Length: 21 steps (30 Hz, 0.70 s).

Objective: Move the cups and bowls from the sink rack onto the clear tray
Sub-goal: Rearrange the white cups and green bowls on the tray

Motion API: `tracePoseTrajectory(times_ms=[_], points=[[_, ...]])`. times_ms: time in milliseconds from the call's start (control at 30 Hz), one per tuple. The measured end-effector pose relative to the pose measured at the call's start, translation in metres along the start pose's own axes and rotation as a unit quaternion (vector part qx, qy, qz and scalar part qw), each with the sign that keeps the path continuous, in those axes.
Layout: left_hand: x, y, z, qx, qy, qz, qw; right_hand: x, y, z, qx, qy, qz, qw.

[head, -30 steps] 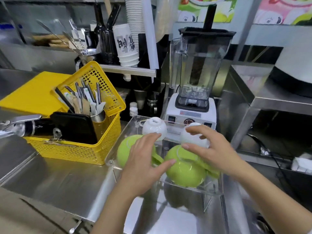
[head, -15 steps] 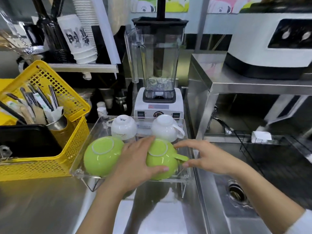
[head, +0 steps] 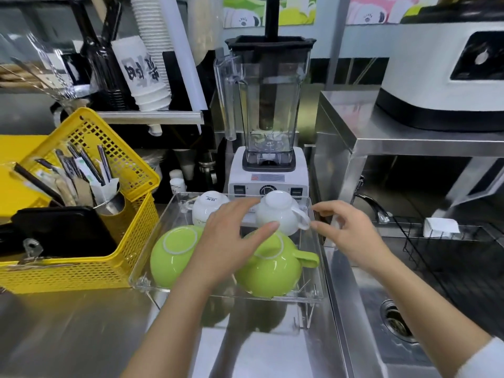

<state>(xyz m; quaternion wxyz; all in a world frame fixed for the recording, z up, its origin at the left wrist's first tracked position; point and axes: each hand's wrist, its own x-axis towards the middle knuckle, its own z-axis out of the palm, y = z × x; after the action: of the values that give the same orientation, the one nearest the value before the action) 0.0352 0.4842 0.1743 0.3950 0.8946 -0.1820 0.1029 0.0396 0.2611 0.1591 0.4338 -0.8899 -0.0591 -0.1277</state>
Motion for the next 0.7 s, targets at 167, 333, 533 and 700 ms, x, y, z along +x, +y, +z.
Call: tracePoseTrajectory(times_ms=[167,333,533,700], points=[[0.039,0.009,0.004,0.080,-0.090,0.061,0.991,0.015,0.008,0.005,-0.079,-0.003,0.037,0.996],[0.055,0.004,0.016,0.191,-0.140,0.053,0.970,0.022,0.008,0.013,-0.091,-0.023,0.042,0.995],[0.051,-0.004,0.020,0.240,-0.109,0.066,0.962,0.031,0.012,0.012,-0.106,-0.019,0.049,0.993],[0.046,0.002,0.016,0.273,-0.088,0.099,0.953,0.042,0.014,0.010,-0.127,-0.003,0.048,0.991]])
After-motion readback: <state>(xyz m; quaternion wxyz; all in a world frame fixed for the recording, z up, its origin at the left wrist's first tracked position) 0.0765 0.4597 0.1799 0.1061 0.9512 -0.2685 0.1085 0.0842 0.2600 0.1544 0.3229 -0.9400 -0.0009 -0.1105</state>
